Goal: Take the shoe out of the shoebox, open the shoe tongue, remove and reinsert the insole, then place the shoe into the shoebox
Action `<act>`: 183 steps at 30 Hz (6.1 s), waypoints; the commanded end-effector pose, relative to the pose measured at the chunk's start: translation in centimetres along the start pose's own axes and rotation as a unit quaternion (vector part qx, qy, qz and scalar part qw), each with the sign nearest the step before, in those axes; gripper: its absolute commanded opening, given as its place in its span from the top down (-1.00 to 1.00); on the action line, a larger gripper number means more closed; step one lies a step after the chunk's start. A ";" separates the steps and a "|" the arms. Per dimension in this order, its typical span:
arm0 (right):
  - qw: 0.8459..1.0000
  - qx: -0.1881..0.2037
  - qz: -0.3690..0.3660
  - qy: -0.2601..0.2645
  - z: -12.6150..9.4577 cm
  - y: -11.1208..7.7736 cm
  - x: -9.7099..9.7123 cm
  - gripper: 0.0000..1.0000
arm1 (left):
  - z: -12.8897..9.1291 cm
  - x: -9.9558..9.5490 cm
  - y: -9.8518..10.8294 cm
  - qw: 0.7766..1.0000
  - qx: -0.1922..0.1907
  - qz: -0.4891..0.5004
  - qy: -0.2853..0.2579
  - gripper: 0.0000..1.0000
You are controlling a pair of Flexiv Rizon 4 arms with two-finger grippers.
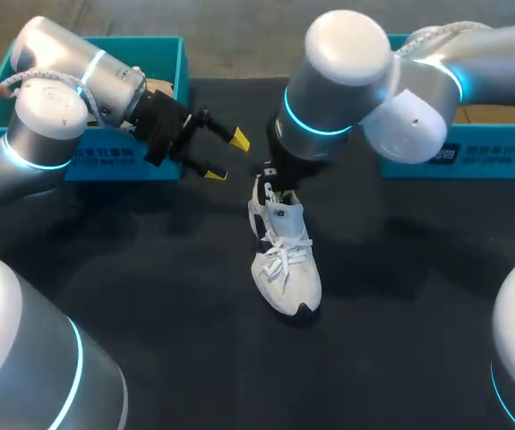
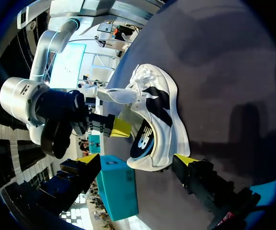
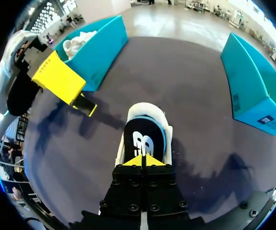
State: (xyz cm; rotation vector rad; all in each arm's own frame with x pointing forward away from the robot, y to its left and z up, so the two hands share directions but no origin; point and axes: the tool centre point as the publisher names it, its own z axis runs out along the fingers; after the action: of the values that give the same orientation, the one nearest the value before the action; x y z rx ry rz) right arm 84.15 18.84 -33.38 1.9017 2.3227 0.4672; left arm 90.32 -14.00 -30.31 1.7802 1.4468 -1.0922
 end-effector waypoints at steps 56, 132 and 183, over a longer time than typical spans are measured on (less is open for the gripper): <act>0.998 0.048 0.020 -0.032 4.1 0.2 -0.7 1.00 | -10.1 -3.6 -1.5 0.999 -0.011 0.023 0.025 -1.00; 0.990 0.143 -0.013 -0.006 3.8 0.6 0.5 1.00 | -12.8 -5.2 -2.2 0.998 -0.003 0.034 0.049 -1.00; 0.953 0.292 0.021 -0.072 0.7 -3.5 -0.6 -0.75 | -12.8 -5.2 -2.2 0.998 -0.003 0.034 0.049 -1.00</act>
State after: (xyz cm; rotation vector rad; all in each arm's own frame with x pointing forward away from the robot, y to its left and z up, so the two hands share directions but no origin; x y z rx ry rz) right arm 81.27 17.95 -35.22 2.1108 2.5075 -0.4065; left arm 90.86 -5.27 -19.47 1.8867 1.4320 -0.9823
